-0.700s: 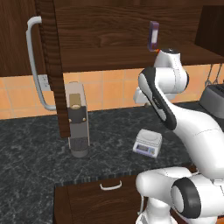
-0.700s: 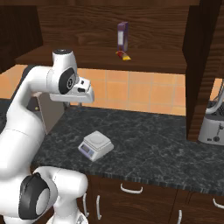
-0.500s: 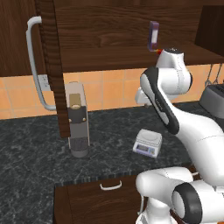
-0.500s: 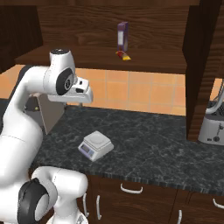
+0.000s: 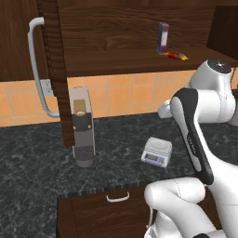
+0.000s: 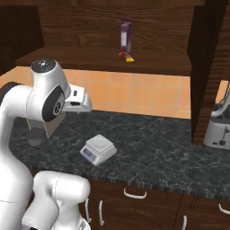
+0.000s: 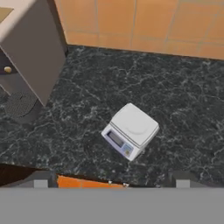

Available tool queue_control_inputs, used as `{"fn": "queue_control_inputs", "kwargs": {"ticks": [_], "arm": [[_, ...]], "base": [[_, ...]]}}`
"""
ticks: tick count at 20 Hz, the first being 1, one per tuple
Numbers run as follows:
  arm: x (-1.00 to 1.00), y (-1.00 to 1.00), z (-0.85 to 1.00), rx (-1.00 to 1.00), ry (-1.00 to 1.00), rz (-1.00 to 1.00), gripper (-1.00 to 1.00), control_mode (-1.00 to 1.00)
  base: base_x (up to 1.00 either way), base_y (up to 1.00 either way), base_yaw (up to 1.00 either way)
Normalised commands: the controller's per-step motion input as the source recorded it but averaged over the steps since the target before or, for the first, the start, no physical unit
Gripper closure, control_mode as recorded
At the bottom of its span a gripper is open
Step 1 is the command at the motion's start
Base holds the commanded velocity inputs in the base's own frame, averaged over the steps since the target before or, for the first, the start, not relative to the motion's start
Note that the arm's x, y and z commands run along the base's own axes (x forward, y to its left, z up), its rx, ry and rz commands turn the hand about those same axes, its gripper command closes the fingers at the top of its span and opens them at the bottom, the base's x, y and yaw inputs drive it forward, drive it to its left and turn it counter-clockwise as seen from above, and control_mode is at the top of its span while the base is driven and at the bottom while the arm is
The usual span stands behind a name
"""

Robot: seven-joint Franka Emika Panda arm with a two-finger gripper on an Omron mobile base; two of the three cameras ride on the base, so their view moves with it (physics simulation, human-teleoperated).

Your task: Pick the bar and place it on the digital scale for weighing, and close the cabinet.

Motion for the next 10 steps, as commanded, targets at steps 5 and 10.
{"fn": "queue_control_inputs", "kwargs": {"ticks": [5, 10], "arm": [[-0.31, -0.42, 0.4, 0.0, -0.13, 0.04, -1.0, -1.0], [-0.06, -0.32, 0.47, 0.0, -0.27, 0.0, -1.0, -1.0]], "base": [[0.0, 0.0, 0.0], [0.0, 0.0, 0.0]]}}
